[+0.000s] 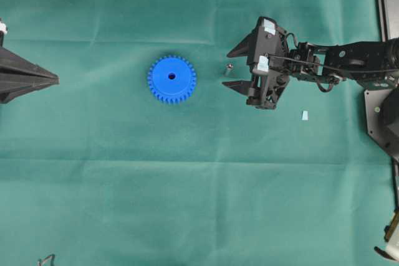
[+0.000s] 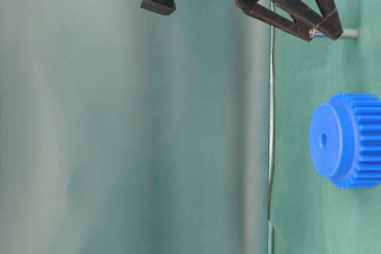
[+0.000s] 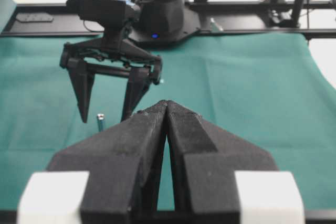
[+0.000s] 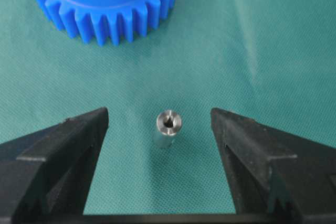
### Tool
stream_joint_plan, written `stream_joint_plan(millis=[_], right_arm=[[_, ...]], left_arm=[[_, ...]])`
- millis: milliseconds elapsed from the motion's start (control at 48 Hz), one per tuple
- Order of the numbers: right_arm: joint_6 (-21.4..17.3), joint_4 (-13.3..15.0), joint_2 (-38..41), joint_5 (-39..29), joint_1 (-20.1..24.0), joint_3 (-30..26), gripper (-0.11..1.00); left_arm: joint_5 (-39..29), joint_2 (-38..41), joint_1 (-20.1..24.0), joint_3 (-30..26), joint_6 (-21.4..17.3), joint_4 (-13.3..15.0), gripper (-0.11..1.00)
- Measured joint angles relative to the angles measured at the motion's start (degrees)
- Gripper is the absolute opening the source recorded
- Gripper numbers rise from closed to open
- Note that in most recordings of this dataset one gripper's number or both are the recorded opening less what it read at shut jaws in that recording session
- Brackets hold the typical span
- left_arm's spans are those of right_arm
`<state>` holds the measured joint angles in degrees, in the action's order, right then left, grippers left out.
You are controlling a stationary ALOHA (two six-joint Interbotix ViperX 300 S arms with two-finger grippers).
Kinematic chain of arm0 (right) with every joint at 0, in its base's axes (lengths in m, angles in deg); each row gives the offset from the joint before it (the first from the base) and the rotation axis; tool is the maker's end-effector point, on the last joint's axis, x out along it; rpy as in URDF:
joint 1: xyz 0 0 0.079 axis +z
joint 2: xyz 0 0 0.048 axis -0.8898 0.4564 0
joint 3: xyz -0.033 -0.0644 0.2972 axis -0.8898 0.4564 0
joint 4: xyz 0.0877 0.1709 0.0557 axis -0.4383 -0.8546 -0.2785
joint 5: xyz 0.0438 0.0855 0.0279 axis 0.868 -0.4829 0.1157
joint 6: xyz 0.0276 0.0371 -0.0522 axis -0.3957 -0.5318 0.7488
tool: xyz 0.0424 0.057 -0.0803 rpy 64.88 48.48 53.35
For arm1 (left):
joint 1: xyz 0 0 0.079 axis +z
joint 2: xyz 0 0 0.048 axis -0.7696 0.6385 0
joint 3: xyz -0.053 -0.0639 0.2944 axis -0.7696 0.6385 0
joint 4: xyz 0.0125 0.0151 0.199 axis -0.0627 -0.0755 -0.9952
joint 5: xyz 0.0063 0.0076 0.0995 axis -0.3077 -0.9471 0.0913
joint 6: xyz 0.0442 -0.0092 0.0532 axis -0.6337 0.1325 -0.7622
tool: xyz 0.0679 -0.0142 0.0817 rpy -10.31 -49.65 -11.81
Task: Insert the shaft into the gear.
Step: 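Move the open right gripper left over the small metal shaft, then close the right gripper on the metal shaft and lift it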
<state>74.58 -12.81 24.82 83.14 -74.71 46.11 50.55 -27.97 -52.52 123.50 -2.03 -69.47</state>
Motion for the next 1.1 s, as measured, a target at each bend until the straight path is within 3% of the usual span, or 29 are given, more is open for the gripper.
stream_joint_plan(millis=[83, 354, 791, 1103], right_arm=[[0.00, 0.00, 0.00, 0.00, 0.00, 0.09, 0.80], [-0.18, 0.00, 0.00, -0.09, 0.00, 0.09, 0.17], [-0.09, -0.09, -0.09, -1.23, 0.00, -0.35, 0.17], [0.18, -0.09, -6.15, -13.18, 0.00, -4.57, 0.17]], left_arm=[[-0.09, 0.00, 0.00, 0.00, 0.00, 0.00, 0.00], [-0.18, 0.09, 0.35, 0.00, 0.00, 0.00, 0.00], [-0.18, 0.09, 0.70, 0.00, 0.00, 0.00, 0.00], [-0.09, 0.09, 0.70, 0.00, 0.00, 0.00, 0.00]])
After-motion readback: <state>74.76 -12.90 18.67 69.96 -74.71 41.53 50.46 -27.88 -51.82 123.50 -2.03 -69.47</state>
